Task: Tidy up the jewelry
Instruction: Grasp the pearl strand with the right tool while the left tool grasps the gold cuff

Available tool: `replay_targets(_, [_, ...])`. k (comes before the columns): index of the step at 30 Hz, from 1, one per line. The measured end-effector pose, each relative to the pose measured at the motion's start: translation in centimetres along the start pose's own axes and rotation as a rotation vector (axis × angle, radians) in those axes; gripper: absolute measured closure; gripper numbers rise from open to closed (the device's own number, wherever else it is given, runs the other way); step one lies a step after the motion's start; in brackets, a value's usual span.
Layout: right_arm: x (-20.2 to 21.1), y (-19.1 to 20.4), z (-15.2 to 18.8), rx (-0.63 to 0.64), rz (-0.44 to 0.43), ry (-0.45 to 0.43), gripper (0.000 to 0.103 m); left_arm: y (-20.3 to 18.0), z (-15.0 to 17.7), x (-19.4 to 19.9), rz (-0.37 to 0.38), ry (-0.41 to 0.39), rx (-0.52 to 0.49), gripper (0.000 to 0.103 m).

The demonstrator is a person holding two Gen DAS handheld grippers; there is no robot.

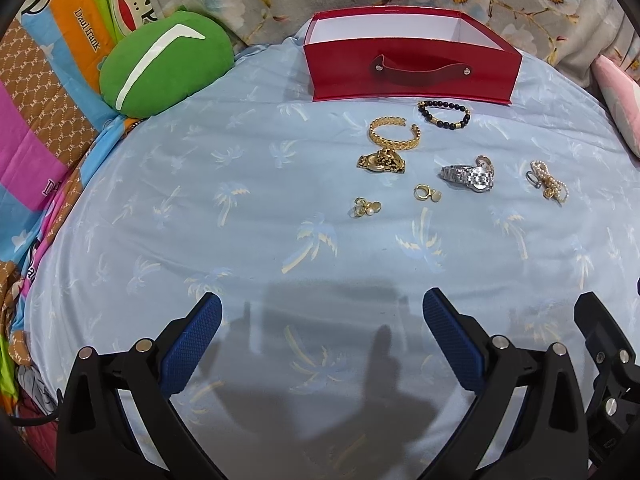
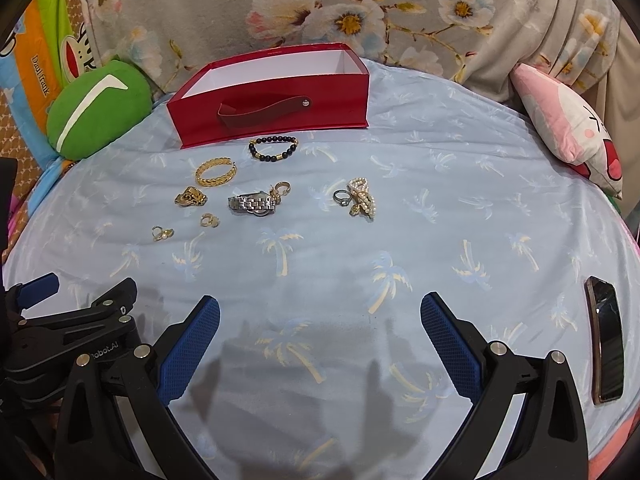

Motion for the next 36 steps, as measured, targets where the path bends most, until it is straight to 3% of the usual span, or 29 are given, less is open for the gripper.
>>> replay_targets(8, [-0.8, -1.5, -1.0, -0.013, 0.023, -0.008, 0.006, 0.5, -0.5, -0.8, 0.003, 0.014, 0.020, 0.005])
replay_targets(19, [-5.1, -3.8, -5.1, -0.044, 0.034, -0.025, 0.026, 2.2, -2.5, -2.9, -0.007, 0.017, 0.046, 0.005])
replay_targets(28, [-10.6, -4.2, -7.0, -0.090, -0.006, 0.041, 0.036, 3.7, -3.2, -4.9, -0.011, 0.046, 0.083, 0.005])
replay_targets(36, [-12.7, -3.9, -7.1, -0.087, -0.007, 0.063, 0.064, 3.6, -3.7, -6.0, -0.005, 0.062, 0.090, 0.005])
Point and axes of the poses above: each gripper's, at about its wrist camera, not at the fingertips, and x roughly against the way its jaws point, y to its left, z to its underside, the point moved 6 cm from there along -x, roughly the way its jaws point, and after that the axes turned 6 degrees about -x, right-handed, at the moved point
